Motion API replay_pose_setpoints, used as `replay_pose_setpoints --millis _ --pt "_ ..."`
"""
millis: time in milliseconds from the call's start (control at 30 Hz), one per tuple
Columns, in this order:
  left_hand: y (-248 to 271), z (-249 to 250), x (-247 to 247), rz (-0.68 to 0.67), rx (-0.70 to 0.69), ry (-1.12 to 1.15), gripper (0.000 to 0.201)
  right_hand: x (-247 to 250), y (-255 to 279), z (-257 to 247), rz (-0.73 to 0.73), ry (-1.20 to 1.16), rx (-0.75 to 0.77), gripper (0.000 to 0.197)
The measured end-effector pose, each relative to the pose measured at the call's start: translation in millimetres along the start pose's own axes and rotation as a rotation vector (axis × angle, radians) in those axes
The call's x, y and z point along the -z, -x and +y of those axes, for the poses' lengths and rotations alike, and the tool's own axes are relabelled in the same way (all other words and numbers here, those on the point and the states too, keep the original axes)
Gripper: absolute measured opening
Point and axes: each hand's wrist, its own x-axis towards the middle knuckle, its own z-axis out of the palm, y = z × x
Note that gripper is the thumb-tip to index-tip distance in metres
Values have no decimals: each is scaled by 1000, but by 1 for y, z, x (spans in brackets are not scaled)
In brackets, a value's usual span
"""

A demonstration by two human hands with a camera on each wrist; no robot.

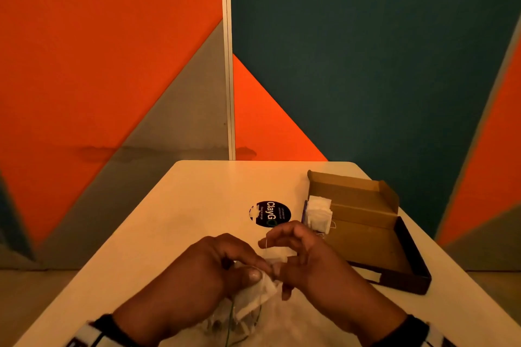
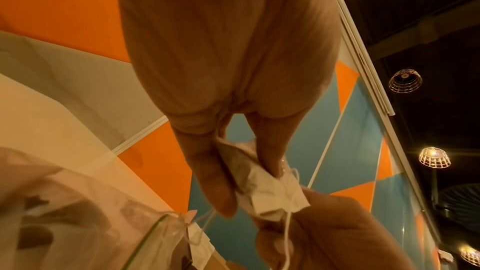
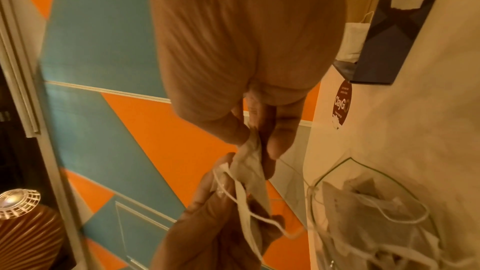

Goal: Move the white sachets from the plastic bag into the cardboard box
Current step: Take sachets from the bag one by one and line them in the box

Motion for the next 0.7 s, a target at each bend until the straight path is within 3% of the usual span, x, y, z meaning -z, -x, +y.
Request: replay_pose_setpoints --millis 167,233,300,433,567,700 --pt "0 -2 1 -15 33 -71 19 -1 6 -6 -116 96 38 58" --pt "0 -4 1 35 16 -43 21 -4 5 -3 -96 85 28 63" --pt "1 -7 1 110 2 29 22 -7 3 -1 -19 68 -20 56" --pt "3 -10 1 161 33 158 21 -11 3 5 97 50 -120 13" --pt "6 -17 4 62 40 -44 19 -9 3 9 231 -14 -109 14" --pt "11 -19 16 3 -55 -249 15 -3 4 8 246 147 -120 14"
